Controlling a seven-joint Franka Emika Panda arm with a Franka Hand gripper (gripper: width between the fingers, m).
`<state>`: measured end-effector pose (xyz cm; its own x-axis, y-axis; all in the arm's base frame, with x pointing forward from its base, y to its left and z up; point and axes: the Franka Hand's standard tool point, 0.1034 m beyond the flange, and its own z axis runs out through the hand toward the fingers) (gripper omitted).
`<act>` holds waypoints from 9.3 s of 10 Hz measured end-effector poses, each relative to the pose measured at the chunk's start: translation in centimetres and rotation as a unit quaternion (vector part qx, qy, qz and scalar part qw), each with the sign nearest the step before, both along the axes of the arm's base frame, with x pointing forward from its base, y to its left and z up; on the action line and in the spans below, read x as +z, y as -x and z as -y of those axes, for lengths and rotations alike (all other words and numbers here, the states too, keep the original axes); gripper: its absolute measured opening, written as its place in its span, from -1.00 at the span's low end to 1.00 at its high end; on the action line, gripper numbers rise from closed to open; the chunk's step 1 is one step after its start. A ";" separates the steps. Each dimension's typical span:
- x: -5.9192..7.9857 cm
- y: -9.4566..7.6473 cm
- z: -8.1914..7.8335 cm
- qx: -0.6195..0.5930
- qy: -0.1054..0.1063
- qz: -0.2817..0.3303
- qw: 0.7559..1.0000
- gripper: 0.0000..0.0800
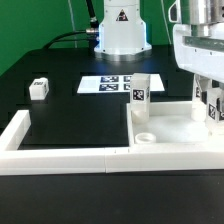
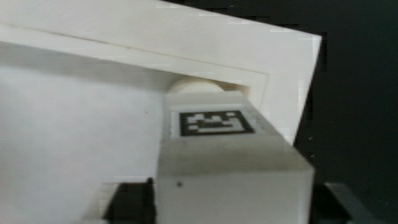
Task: Assemble square table
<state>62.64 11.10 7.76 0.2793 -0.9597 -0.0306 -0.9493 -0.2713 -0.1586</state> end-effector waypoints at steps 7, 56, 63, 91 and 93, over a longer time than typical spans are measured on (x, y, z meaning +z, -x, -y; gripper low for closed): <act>0.1 0.4 -1.5 0.398 0.085 0.004 0.913 0.62; -0.2 0.1 -0.7 0.042 -0.002 -0.030 0.999 0.56; 0.0 0.2 -0.5 0.499 0.081 -0.002 0.863 0.62; -0.8 0.3 -1.6 0.245 0.048 0.008 0.968 0.62; -1.0 0.2 -1.4 0.407 0.085 0.009 0.910 0.62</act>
Offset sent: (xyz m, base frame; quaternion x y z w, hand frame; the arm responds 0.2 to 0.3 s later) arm 0.0000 0.0000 0.0000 0.0000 0.0000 -0.1938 0.9810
